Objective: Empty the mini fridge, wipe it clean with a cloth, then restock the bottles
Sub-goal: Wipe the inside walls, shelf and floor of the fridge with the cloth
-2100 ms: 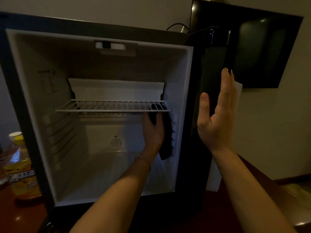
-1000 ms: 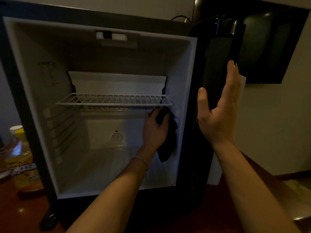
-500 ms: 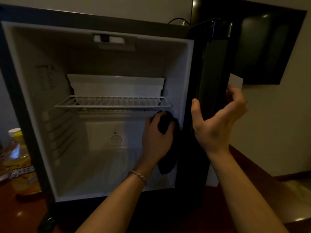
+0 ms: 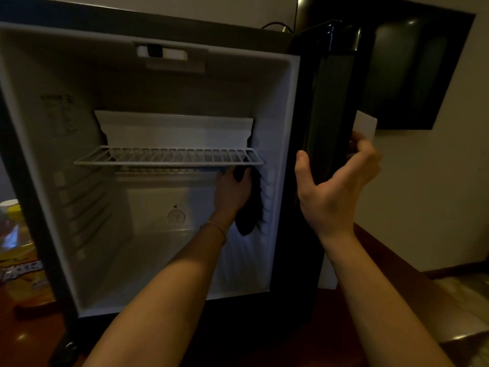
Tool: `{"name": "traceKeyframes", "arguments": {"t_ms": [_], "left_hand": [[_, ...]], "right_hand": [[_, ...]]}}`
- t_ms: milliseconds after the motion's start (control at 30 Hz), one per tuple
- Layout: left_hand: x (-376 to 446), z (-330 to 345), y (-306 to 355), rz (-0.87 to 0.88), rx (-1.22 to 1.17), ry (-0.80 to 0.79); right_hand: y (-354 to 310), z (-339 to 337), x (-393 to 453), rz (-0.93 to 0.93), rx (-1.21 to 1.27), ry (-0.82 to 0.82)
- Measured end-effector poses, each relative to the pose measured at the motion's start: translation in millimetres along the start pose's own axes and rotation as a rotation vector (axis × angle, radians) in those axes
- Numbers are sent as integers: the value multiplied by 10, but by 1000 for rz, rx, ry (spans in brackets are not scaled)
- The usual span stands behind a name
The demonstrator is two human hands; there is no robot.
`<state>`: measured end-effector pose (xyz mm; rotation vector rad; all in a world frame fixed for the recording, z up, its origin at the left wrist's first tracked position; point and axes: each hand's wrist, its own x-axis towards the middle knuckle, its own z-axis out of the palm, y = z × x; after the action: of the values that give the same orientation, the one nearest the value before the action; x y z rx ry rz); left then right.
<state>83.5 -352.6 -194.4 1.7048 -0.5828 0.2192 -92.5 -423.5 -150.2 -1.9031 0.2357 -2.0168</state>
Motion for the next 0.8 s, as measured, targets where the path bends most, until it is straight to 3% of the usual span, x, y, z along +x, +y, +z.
{"name": "traceKeyframes", "arguments": {"t_ms": [167,467,800], "left_hand": [[62,10,-22,3,-27,-10],[-379,-71,114,184,25,3],[-827,-121,262,213,4,2]], "right_hand": [[-3,-8,-23,6,12,2],[-21,31,-21,2,-11,41],[-42,14,-30,8,-21,33]]}}
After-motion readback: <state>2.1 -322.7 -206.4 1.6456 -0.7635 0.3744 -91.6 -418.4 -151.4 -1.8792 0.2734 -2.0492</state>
